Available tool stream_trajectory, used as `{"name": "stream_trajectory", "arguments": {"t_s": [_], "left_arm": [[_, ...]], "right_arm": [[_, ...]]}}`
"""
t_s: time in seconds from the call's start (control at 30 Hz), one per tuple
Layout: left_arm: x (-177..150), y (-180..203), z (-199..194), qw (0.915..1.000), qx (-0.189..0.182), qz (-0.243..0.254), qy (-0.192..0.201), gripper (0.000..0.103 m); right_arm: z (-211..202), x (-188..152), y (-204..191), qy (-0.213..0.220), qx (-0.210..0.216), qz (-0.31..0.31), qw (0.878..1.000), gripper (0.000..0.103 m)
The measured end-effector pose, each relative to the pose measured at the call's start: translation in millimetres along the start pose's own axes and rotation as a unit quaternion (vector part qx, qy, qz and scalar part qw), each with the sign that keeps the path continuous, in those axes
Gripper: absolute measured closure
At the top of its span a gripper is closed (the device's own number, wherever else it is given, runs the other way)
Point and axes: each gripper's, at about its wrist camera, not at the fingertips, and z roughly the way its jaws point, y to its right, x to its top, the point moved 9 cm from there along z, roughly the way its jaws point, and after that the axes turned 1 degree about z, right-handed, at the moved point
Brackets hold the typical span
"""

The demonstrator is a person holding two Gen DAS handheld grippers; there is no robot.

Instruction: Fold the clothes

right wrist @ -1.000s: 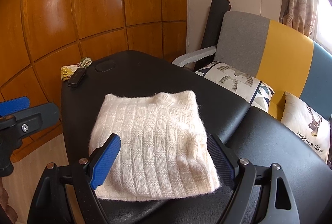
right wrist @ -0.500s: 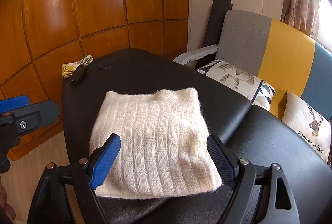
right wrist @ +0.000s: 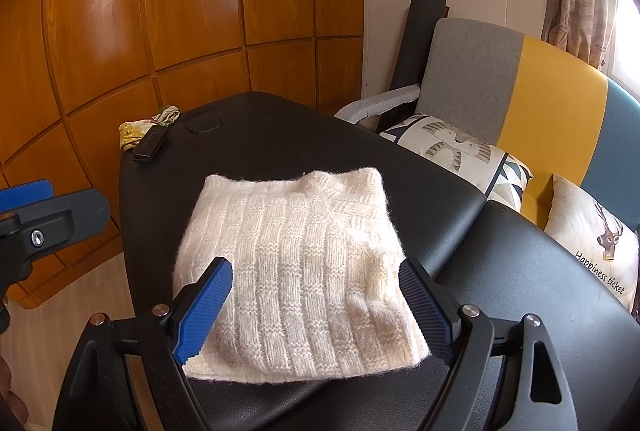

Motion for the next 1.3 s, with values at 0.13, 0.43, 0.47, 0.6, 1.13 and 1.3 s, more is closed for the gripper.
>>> {"name": "stream_trajectory", "arguments": {"t_s": [0.13, 0.43, 0.47, 0.6, 1.13, 1.3], "left_arm": [[0, -1, 0, 1.0, 0.006, 0.0, 0.004, 0.008], [5, 2, -11, 0.9992, 0.01, 0.014, 0.035, 0.009], [6, 2, -11, 0.9993, 0.008, 0.013, 0.034, 0.009], [6, 1, -8, 0.9996, 0.006, 0.009, 0.026, 0.009], [0, -7, 0, 0.9999, 0.008, -0.01, 0.0, 0.009], [1, -9, 0, 0.9998, 0.013, -0.011, 0.003, 0.009]], "right_arm": [[1, -1, -1, -0.002, -0.001, -0.003, 1.0, 0.016], [4, -3, -1, -0.009, -0.002, -0.004, 1.0, 0.016], [4, -4, -1, -0.01, -0.002, -0.005, 1.0, 0.016], [5, -5, 0, -0.011, -0.002, -0.003, 1.0, 0.016], [3, -1, -1, -0.007, -0.001, -0.006, 1.0, 0.016], [2, 2, -2, -0.004, 0.0, -0.008, 1.0, 0.016]]}}
